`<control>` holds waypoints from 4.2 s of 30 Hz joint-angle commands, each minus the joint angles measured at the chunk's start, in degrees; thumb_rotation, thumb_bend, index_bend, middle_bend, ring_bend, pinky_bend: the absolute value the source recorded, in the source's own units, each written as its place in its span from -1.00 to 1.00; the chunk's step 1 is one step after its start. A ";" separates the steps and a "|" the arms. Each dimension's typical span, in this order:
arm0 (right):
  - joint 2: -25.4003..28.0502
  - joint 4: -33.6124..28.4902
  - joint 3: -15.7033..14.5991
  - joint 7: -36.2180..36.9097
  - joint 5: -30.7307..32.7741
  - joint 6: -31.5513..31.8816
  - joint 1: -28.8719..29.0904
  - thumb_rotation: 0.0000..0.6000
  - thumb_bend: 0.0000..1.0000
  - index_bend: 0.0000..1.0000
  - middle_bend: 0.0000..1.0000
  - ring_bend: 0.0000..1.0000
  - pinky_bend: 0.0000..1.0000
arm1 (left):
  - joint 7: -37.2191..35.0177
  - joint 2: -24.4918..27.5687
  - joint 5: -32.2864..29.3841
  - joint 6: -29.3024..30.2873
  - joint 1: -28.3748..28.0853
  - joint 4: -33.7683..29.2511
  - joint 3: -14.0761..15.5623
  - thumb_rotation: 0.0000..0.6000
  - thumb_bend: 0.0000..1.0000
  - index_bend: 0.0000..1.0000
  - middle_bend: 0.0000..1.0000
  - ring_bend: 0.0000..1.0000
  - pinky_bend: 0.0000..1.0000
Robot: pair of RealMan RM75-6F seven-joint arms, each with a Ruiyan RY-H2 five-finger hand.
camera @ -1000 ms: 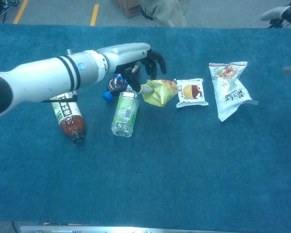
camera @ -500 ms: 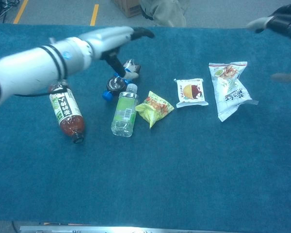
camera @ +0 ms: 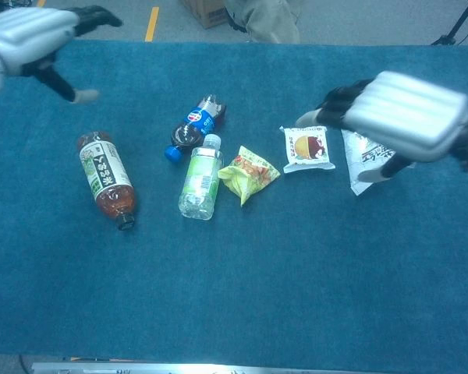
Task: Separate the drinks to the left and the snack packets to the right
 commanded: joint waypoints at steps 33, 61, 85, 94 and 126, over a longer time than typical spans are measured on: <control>-27.68 17.27 1.88 -25.03 27.34 -8.92 13.88 1.00 -0.92 -0.40 -0.21 -0.36 -0.18 | -6.96 10.05 13.60 0.65 14.26 -3.54 0.49 1.00 -0.43 -1.00 -1.00 -1.00 -0.86; -18.47 12.42 -0.94 -15.37 21.17 0.02 11.82 1.00 -0.89 0.10 0.06 0.03 0.18 | -6.79 10.36 15.69 -2.21 16.24 -4.35 -2.26 1.00 -0.43 -1.00 -1.00 -1.00 -0.86; -2.58 0.46 -4.63 -13.74 19.38 -1.91 9.05 1.00 -0.85 -0.77 -0.40 -0.48 -0.07 | -4.20 9.76 15.41 -2.80 16.50 -5.55 -3.63 1.00 -0.43 -1.00 -1.00 -1.00 -0.86; -5.84 -2.79 -0.87 -10.57 24.84 -9.64 14.34 1.00 -0.81 -0.77 -0.36 -0.49 -0.11 | -4.07 10.55 15.58 -2.09 17.43 -6.29 -3.65 1.00 -0.43 -1.00 -1.00 -1.00 -0.86; -23.37 2.69 -3.66 -29.73 51.89 -5.03 28.28 1.00 -0.81 -0.82 -0.33 -0.49 -0.11 | -6.31 11.01 16.93 -1.94 19.71 -4.52 -3.79 1.00 -0.43 -1.00 -1.00 -1.00 -0.86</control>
